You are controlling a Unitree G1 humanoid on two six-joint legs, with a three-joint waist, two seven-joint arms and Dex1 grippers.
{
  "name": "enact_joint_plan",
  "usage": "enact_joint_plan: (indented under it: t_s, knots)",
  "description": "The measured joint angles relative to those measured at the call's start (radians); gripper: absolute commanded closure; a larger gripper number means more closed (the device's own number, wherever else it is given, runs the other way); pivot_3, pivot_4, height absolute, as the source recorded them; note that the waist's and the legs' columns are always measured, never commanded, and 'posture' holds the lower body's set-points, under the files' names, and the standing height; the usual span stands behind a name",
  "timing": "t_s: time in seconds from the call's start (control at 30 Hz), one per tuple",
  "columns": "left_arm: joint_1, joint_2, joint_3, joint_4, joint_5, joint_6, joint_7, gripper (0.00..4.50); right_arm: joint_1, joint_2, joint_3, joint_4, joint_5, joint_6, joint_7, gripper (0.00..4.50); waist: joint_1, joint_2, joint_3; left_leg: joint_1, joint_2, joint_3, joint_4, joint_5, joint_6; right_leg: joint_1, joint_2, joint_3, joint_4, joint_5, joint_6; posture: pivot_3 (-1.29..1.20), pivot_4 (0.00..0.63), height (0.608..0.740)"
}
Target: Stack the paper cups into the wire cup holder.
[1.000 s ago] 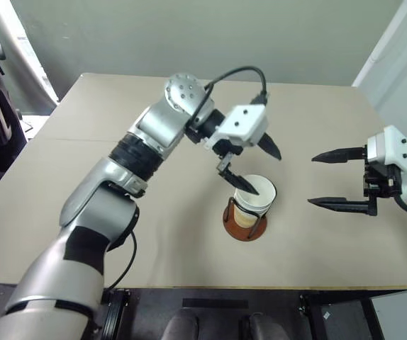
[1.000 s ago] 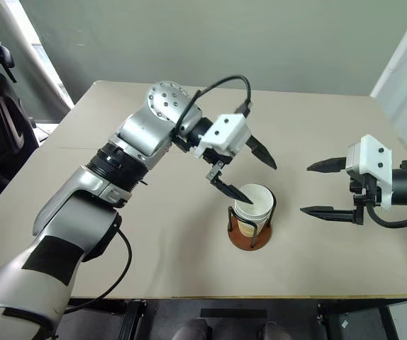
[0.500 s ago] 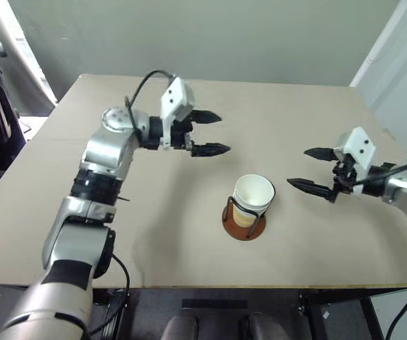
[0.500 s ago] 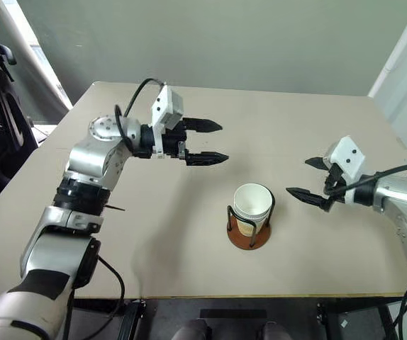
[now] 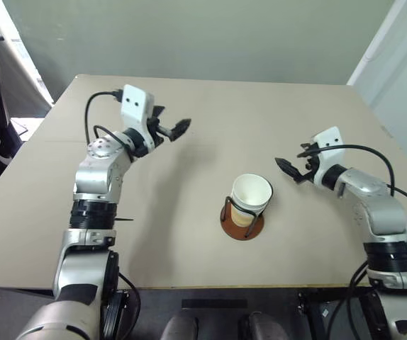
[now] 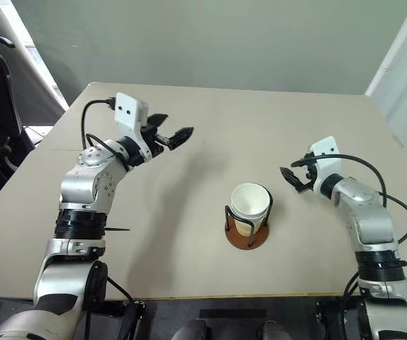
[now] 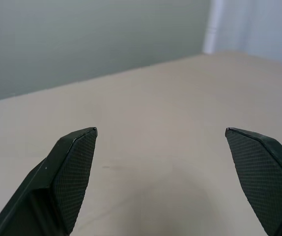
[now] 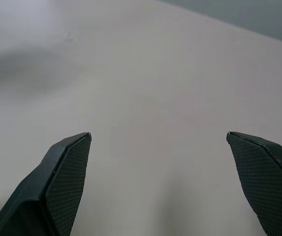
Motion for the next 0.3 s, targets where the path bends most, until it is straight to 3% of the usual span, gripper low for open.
enact_joint_plan:
  t_s: [0.3]
  knots:
    - [0.015,-0.016,0.049,0.105,0.084,-0.086,0.218,0.03,-0.101,0.131,-0.049,0.155,-0.015,-0.092,-0.161,0.00,0.001,0.000,0.000,-0.001,0.000,0.001,-0.008,0.002,-0.003,-0.006,0.000,0.000,0.000,0.001,-0.003,0.00,0.150,0.740]
